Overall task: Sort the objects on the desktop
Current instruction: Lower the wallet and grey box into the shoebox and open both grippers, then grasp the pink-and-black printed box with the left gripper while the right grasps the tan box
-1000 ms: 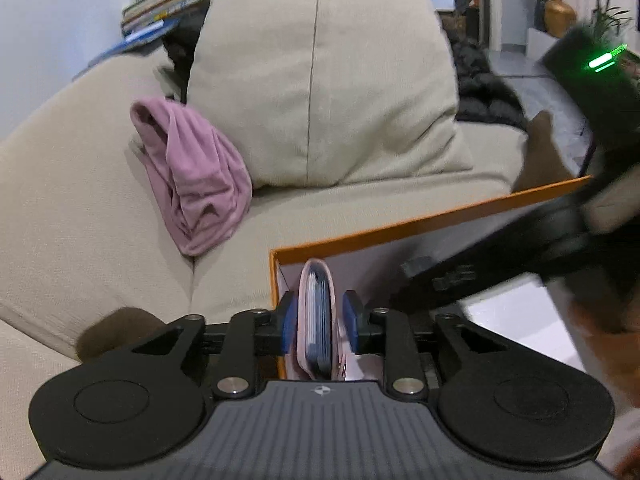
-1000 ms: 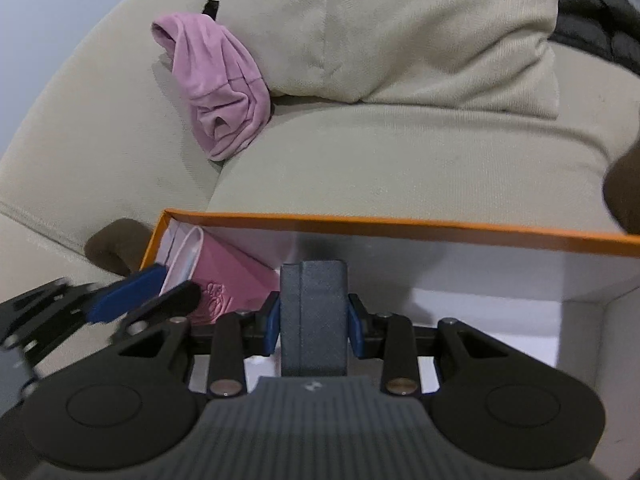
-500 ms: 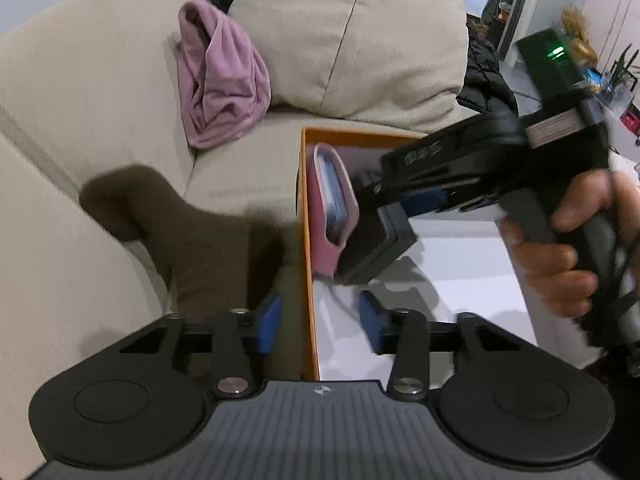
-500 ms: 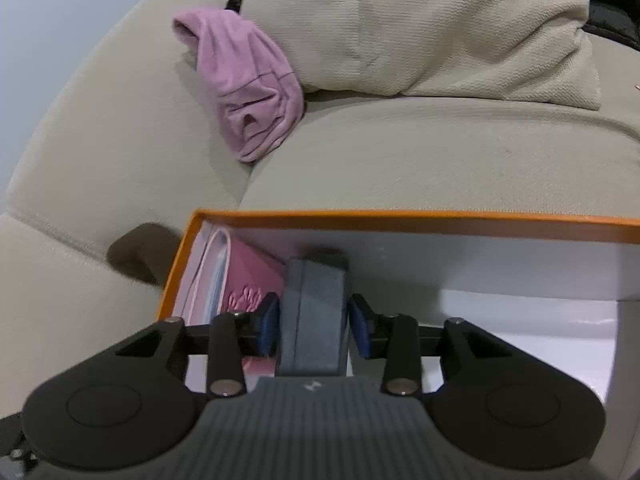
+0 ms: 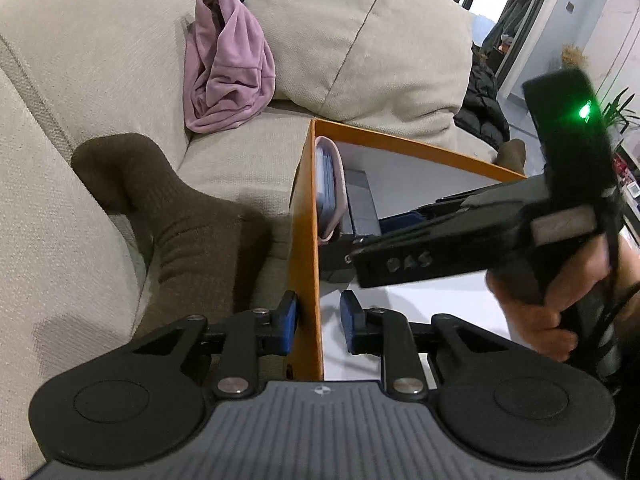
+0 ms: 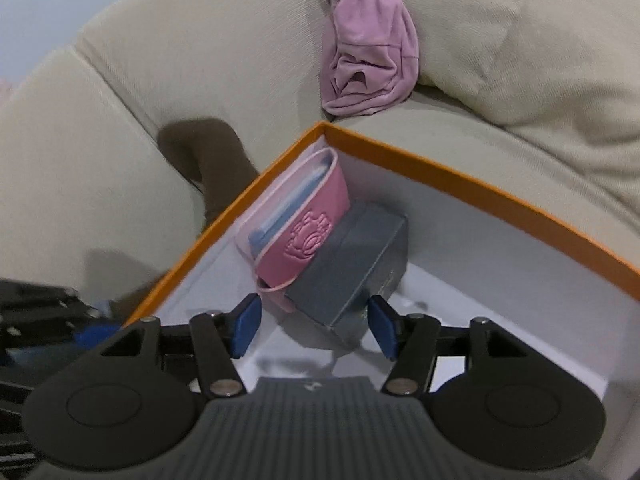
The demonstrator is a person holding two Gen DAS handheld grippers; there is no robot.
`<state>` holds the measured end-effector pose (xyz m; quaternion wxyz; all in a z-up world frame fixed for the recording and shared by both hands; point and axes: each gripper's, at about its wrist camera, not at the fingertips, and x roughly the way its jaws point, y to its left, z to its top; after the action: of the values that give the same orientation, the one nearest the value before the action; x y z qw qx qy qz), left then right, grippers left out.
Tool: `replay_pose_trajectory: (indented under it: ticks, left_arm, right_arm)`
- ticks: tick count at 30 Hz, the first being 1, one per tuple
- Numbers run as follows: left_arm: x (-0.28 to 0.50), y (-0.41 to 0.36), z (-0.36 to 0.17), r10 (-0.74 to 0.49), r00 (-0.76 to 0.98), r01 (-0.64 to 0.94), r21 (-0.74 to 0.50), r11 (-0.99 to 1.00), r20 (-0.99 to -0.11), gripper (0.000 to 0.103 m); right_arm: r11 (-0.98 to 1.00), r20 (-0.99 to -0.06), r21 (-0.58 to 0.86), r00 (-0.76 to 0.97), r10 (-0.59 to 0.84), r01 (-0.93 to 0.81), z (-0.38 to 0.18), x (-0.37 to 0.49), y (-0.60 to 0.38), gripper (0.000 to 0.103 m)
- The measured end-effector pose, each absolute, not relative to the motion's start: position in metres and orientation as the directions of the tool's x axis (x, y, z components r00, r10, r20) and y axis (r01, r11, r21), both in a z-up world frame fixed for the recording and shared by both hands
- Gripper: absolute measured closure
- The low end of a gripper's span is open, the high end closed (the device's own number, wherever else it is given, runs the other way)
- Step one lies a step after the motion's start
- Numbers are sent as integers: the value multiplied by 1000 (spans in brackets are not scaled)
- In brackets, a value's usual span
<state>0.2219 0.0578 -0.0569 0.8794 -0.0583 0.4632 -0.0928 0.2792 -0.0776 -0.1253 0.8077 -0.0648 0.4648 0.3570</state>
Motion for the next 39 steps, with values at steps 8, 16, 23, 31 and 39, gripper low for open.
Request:
replay_pose_trajectory:
  ticks: [8,16,23,31,39]
  left_arm:
    - [221,56,-56,-182,563,104,-149,983,-806,89]
    - [212,48,-54,-156,538,93,-125,988,-829,91]
    - [214,56,-60,-197,524,75,-186,980,-828,90]
    - [204,56,-39,-155,539,53,-150,987,-828,78]
    - [168,60,-18,-119,547,18,-130,991,-829,70]
  right_arm:
    - [740,-791,215,331,515,-638,-127,277,-78,43]
    - [724,-797,210,313,516,-657,-129,270,-74,43]
    - [733,-801,240,297,520,-637,-135,270,-77,41]
    - [733,-789,247,307,532,-634,-128,266,-82,34]
    - [759,-773,239,355,527,-606,-113,248,-102,32]
